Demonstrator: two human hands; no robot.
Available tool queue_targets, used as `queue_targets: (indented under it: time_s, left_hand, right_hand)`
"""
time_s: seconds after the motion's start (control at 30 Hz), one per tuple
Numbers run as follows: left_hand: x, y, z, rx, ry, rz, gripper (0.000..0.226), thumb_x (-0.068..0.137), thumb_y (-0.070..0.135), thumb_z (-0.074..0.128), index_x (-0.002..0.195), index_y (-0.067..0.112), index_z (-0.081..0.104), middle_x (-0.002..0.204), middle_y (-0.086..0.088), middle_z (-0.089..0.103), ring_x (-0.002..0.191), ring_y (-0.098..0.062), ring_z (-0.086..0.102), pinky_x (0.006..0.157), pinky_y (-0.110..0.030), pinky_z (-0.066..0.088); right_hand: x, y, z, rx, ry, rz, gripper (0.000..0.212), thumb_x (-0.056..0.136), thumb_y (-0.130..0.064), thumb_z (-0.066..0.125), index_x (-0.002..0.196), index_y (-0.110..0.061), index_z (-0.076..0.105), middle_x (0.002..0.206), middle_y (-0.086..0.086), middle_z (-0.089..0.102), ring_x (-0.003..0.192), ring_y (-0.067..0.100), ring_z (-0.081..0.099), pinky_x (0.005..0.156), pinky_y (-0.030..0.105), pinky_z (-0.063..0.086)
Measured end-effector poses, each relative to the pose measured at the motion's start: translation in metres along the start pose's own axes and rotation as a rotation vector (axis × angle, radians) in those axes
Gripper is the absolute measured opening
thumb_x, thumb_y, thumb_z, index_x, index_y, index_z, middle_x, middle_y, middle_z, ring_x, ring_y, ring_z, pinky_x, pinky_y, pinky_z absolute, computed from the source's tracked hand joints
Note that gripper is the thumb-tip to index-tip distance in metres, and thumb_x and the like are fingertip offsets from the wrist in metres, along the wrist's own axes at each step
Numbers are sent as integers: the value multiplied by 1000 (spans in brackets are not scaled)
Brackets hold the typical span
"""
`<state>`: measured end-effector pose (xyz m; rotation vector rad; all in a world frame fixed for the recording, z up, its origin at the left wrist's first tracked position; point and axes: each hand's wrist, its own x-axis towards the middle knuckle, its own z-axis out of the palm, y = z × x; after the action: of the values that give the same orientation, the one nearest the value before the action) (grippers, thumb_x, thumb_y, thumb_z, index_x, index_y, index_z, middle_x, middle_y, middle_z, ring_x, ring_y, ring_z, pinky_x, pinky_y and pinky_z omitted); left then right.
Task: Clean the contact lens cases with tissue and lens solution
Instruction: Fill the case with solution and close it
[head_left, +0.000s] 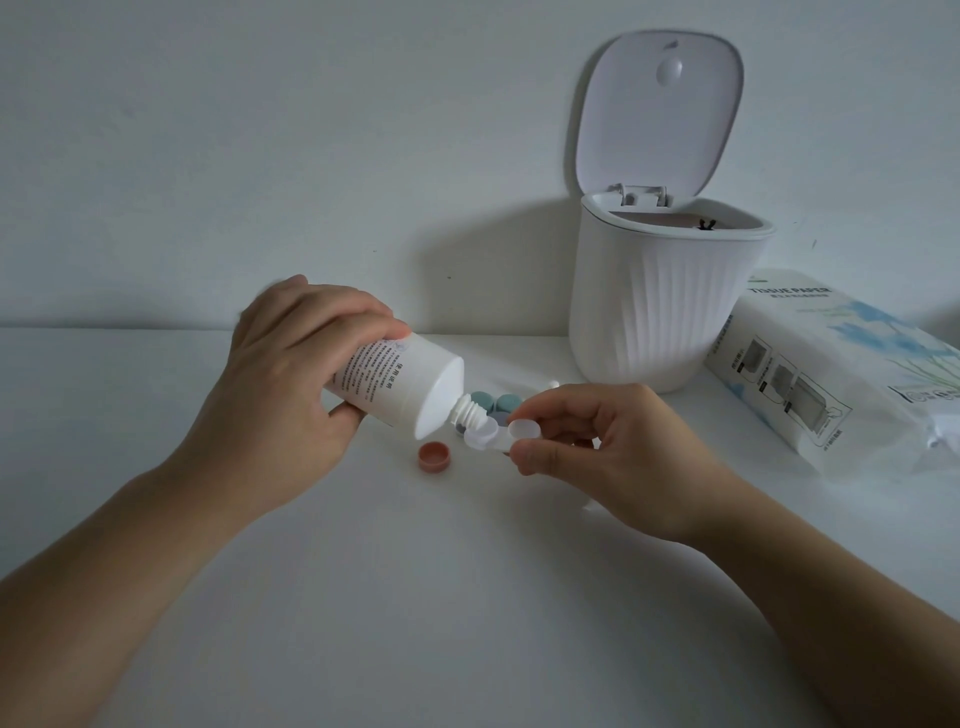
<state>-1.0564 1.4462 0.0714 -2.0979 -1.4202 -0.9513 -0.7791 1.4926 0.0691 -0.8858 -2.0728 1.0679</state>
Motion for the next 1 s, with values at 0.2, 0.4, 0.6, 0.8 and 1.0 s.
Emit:
queue_targets:
  time_s: [0.2,0.4,0.6,0.8,1.0]
  left_hand:
    - [0,-1,0,8,14,15,69,56,-13,81,118,14,66,121,-4,64,117,-33,56,116,-44,29]
    - [1,0,0,11,13,15,68,56,-15,81,117,12,67,121,-5,64,117,-34,55,115,-47,31]
    - [0,0,-1,-13,23,-47,64,59,-10,86,117,11,68,121,-7,64,117,-38,56,115,-48,32]
    - [-1,1,-1,-37,23,-84,64,61,-7,87,120,9,66,123,-7,64,118,-39,55,113,-52,33]
    - [0,3,0,-19,0,-48,66,60,-9,86,119,12,65,122,-6,63,116,-38,54,112,-52,34]
  right_hand:
    - [0,0,1,3,-1,4,16,85,-19,80,100,-22,77,85,-7,79,79,11,75,76,18,56]
    - [0,0,1,-7,1,0,16,85,-21,80,100,-23,77,85,-7,79,79,10,75,77,19,56]
    - [-1,0,0,32,11,-7,13,87,-20,77,97,-28,75,82,-5,79,80,13,76,81,30,58]
    - [-1,2,1,37,21,-1,10,88,-24,77,98,-27,76,82,-2,78,81,17,75,81,47,59]
    - [0,3,0,24,9,-11,11,88,-25,77,97,-30,75,82,-5,78,80,13,75,80,36,58]
